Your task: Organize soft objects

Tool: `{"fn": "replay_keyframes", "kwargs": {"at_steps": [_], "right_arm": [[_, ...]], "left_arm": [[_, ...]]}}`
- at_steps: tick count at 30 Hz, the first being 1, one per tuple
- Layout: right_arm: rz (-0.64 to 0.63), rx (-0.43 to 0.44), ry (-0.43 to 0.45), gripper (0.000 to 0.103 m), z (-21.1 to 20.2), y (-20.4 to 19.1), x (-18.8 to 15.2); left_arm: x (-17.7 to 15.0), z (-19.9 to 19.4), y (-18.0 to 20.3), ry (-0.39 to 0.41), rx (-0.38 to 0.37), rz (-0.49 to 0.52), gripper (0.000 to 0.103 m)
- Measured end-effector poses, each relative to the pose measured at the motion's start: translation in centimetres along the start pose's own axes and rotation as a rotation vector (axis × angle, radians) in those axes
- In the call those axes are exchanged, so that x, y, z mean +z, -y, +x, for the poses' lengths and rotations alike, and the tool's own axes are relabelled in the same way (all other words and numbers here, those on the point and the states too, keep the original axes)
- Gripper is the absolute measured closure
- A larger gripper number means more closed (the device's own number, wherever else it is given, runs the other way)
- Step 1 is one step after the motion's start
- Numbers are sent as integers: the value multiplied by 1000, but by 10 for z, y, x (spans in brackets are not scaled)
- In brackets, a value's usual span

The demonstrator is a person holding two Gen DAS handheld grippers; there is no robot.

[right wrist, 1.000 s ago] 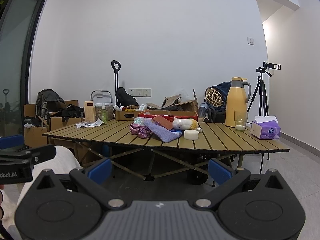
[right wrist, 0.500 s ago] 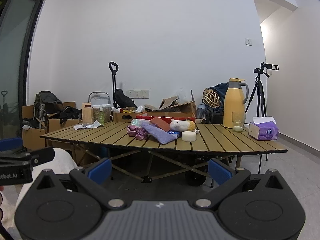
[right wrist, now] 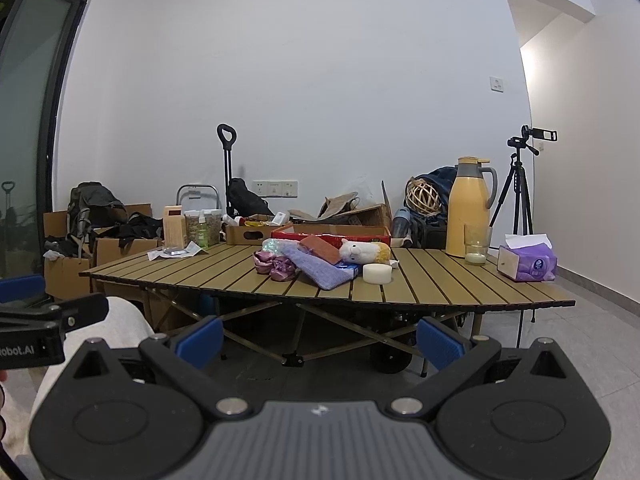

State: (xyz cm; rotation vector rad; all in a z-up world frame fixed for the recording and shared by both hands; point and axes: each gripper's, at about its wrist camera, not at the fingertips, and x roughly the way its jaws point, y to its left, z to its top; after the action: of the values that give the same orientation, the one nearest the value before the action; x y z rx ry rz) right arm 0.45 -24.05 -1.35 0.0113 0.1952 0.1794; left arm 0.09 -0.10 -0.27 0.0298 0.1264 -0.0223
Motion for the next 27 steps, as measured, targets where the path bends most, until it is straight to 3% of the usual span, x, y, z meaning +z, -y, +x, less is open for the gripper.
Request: {"fn": "replay_keyframes", "kwargs": {"at_steps": [6,11,16,20,25,27], "right_arm": [[-10,-7,22,0,4,0,2],[-41,-28,94,0,20,5,18],[-26,-70,116,0,65,24,43],[-33,-103,121,0,105,37,62],[-26,-107,125,0,166,50,80],[3,-68,116,0,196,56,82]], "left_arm": [[5,9,-1,8,3,3,0],[26,51,-8,4,61,30,0],[50,114,-22,7,110,6,0],[62,158,-32,-3,91,-36,0],[65,224,-38,-26,106,-52,0],[61,252,-41,-45,98,-60,0]]}}
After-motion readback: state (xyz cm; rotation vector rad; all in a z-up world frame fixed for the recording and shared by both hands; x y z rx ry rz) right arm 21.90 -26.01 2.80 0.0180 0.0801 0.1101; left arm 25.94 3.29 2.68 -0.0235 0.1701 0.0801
